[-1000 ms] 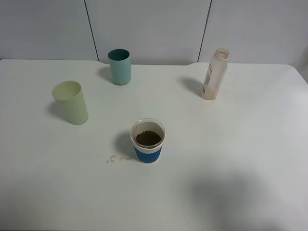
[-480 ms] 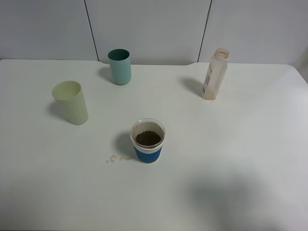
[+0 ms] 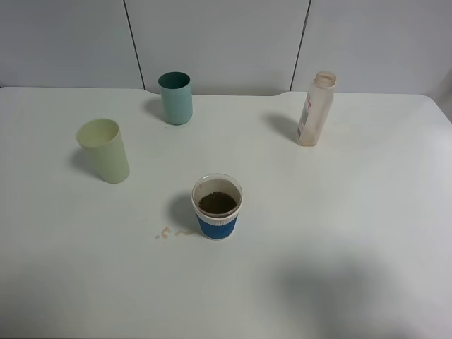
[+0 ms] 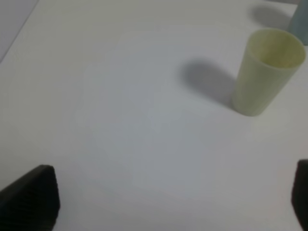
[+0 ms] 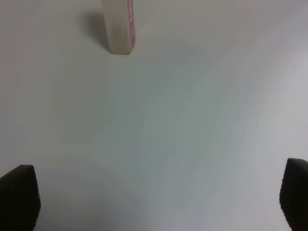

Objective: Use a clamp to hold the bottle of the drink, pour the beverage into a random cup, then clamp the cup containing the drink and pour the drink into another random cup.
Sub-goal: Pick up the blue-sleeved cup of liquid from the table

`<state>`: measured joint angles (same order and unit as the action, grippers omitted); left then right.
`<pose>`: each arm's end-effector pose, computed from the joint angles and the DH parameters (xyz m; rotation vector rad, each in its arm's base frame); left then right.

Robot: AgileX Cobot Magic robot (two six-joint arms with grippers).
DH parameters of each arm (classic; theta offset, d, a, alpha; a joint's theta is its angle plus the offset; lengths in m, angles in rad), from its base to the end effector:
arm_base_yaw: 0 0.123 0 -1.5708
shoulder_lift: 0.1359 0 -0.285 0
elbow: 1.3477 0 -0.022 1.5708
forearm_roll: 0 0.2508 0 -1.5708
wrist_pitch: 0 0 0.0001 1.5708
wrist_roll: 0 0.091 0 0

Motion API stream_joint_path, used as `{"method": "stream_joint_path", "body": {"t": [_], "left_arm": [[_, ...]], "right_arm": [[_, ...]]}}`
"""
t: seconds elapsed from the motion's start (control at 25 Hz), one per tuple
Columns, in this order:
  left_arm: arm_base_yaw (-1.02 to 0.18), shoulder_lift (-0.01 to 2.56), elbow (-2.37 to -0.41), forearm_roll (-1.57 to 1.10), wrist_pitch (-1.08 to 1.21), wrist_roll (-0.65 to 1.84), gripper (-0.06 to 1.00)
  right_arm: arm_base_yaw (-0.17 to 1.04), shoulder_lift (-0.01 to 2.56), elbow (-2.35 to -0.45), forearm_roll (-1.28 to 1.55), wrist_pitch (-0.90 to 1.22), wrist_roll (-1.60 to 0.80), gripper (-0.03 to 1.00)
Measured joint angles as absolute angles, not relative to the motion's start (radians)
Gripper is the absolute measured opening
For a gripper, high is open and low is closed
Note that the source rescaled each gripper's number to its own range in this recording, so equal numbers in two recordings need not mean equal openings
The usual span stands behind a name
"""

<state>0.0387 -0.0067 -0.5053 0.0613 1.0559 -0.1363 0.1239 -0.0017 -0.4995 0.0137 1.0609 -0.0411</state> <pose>-0.0066 0.0046 0.2792 -0.1801 2.0180 0.0115 -0.0051 0.0005 0.2771 -0.1691 2.0369 0.0681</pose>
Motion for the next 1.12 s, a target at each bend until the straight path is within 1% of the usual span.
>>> {"method": "stream_joint_path", "body": {"t": [0.12, 0.52, 1.12], "left_arm": [[0.039, -0.007, -0.505, 0.061, 1.056, -0.136, 0.9], [0.039, -0.007, -0.505, 0.061, 1.056, -0.136, 0.9], [0.039, -0.007, -0.505, 0.061, 1.056, -0.136, 0.9]], "right_arm": [[0.117, -0.002, -0.499, 0.014, 1.061, -0.041, 1.0], [-0.006, -0.002, -0.499, 0.013, 1.061, -0.039, 1.0], [-0.007, -0.002, -0.499, 0.013, 1.061, -0.039, 1.0]]}}
